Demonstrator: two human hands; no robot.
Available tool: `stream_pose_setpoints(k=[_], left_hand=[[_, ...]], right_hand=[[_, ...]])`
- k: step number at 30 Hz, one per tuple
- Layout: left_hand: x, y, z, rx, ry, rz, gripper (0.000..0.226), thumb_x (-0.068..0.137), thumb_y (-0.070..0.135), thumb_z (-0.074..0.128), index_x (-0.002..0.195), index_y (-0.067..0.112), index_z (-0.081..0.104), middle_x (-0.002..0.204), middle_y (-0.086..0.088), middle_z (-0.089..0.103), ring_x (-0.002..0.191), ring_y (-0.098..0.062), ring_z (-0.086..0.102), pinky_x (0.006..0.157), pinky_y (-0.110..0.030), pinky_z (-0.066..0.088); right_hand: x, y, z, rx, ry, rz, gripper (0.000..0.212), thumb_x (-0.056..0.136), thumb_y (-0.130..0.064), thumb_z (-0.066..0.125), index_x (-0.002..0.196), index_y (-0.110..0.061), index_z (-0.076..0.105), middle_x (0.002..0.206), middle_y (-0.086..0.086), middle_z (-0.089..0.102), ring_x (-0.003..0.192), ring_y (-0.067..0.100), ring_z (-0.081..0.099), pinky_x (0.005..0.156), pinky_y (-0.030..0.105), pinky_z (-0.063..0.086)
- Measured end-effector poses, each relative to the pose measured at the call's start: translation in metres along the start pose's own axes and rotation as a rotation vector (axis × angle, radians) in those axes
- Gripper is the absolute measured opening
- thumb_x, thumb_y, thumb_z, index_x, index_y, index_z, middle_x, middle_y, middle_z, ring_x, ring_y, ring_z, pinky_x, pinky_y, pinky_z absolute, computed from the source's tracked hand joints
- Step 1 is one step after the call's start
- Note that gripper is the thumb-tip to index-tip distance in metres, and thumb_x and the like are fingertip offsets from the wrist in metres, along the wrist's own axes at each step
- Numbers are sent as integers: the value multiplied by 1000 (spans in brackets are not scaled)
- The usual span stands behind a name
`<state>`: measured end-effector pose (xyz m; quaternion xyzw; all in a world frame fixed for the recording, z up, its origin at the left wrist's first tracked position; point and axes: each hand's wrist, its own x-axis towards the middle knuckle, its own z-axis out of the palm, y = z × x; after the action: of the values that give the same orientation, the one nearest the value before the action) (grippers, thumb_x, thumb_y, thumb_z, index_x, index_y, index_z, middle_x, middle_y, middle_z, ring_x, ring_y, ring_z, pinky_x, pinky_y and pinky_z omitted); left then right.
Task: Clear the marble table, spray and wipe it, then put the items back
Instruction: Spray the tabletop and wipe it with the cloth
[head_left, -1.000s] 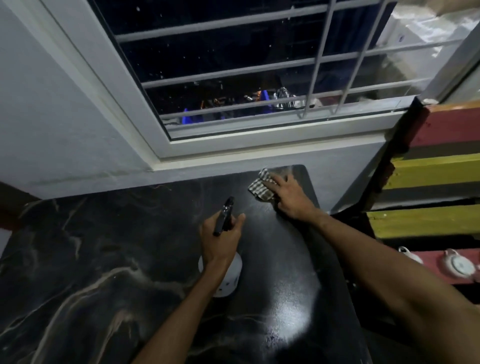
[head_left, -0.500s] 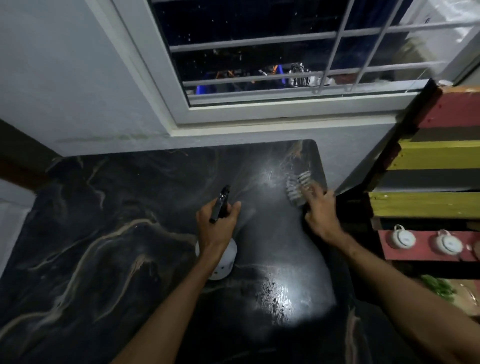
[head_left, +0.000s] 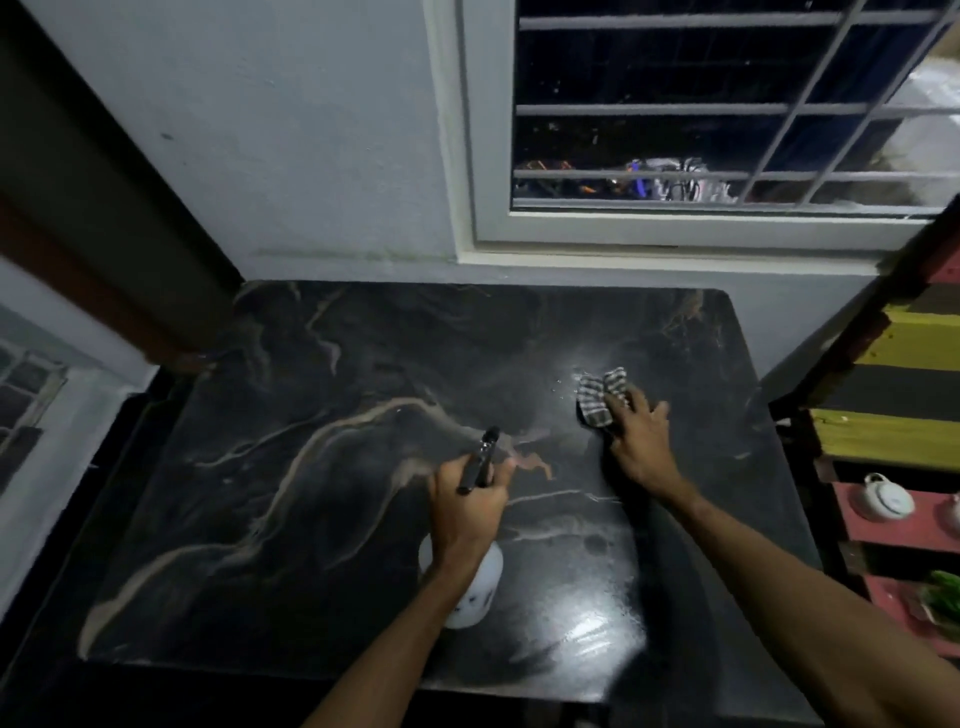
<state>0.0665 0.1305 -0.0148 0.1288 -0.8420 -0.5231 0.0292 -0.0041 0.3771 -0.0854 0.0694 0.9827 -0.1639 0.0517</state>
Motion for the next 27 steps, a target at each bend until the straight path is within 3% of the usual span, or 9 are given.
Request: stream_pose_setpoints(k=[2,6,9,12,16,17,21,23,27], left_hand=[[2,-12,-21,-1,-2,6,46,81,22,83,50,12,51,44,7,49,46,-7,52,51,-13,38],[17,-30,-64,-4,67,6,42,82,25,82,55,6,57,50,-2,58,56,-14,60,52,-10,38],[23,-41,-93,4,120,13,43,82,21,82,53,6,53,48,0,56,55,-13,60,53,-10,37],[26,-51,-120,14,157,0,42,81,17,83,54,3,54,49,-5,57,52,-19,58,61,-31,47],[36,-74,-153,-18,209,-10,44,82,15,81,53,0,52,48,-9,55,49,-23,56,55,-38,50],[37,-80,-161,-6,226,-22,44,82,16,81,54,1,53,48,-8,55,49,-23,56,55,-37,49],[37,-91,-182,53,261,-28,38,81,18,82,57,2,57,52,-5,58,54,-26,59,57,-35,48],[37,-92,-187,70,267,-19,38,82,18,82,56,6,57,50,3,54,52,-23,56,58,-31,44],[28,-90,-191,61,262,13,47,83,18,81,49,4,50,43,-1,51,45,-23,53,57,-35,47]], right_hand=[[20,-6,-3,-47,-2,15,62,85,-9,60,145,-16,48,153,18,37,125,40,44,100,38,28],[46,-69,-4,-70,108,190,58,88,-15,60,144,-16,47,152,19,36,120,41,45,103,42,31],[17,-166,36,-13,-30,-345,65,84,-8,56,148,-17,45,156,15,36,122,38,46,107,43,36],[-1,-220,65,-52,-210,-670,69,82,-9,50,150,-21,42,160,11,29,115,35,41,103,40,36],[49,-238,59,-46,-41,-203,64,82,-24,47,146,-23,45,156,11,34,129,36,43,103,39,33],[45,-254,64,-74,-46,-218,63,83,-24,51,146,-25,44,155,9,35,127,36,44,102,39,35],[-30,-315,114,-32,-277,-930,60,76,-9,59,134,-23,53,145,8,47,110,33,48,95,43,41],[-31,-307,112,-16,-300,-1039,65,74,-3,58,134,-25,52,149,6,45,111,31,47,95,42,41],[4,-267,83,24,-50,-359,76,76,-2,54,146,-30,46,155,4,38,113,33,43,100,41,40]])
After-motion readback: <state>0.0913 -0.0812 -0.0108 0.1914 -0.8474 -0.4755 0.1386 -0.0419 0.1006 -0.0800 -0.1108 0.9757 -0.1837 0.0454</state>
